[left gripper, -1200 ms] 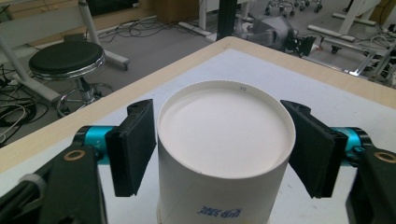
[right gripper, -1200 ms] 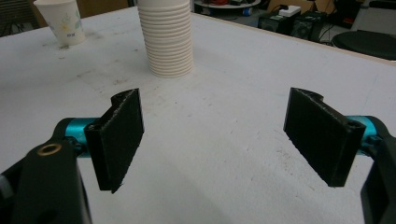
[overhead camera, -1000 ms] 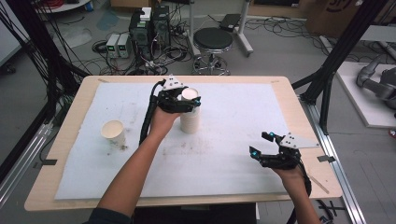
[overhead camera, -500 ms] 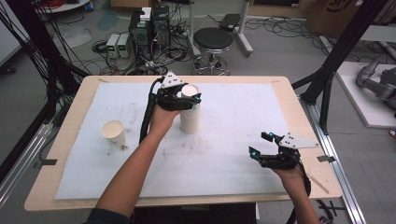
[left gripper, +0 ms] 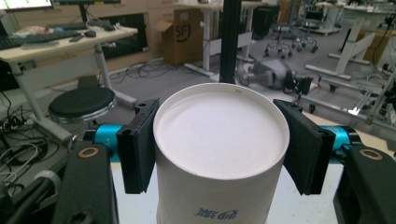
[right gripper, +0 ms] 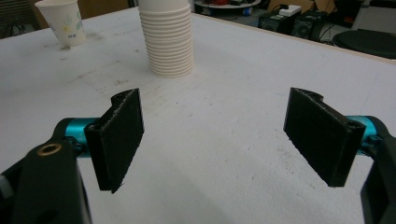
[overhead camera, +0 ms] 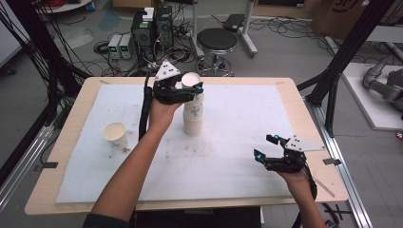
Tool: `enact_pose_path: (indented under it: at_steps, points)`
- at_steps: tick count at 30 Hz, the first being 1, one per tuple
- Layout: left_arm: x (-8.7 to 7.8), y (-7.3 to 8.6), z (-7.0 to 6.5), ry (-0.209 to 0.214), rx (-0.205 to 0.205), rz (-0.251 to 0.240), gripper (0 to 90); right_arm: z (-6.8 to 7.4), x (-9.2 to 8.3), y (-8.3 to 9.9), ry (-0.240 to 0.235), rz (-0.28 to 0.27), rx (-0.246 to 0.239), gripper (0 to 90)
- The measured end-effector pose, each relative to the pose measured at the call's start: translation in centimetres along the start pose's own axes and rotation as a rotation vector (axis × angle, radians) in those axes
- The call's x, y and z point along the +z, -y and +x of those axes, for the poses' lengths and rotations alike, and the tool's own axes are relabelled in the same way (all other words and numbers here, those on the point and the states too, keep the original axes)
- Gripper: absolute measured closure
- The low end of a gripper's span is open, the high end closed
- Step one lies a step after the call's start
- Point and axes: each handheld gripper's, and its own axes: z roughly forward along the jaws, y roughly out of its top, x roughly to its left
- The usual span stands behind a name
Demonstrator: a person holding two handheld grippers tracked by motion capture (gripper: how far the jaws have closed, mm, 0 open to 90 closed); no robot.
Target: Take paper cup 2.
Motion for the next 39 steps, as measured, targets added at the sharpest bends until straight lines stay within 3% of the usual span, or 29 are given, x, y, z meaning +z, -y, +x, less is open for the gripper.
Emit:
enact_pose_path:
  at_steps: [3,11,18,30,39]
  points:
    - [-1.2,-0.6,-0.1,-0.003,-0.027,-0.038,35.3,0.1,0.0,0.0,0.0,-0.001,0.0,20.7]
    - [-4.2,-1.4,-0.4,0.015,-0.035,-0.082,35.5,0.2,0.2,0.0,-0.005,0.007,-0.001,20.7]
    - [-6.6,-0.8,-0.8,0.058,-0.05,-0.096,35.6,0.4,0.3,0.0,-0.008,0.015,-0.004,20.7]
    - [-9.7,3.6,-2.5,0.116,-0.035,-0.104,35.5,0.4,0.4,0.0,-0.01,0.018,-0.003,20.7]
    - [-9.8,8.3,-2.8,0.188,-0.096,-0.067,35.4,0.3,0.9,-0.1,-0.036,0.019,-0.003,20.7]
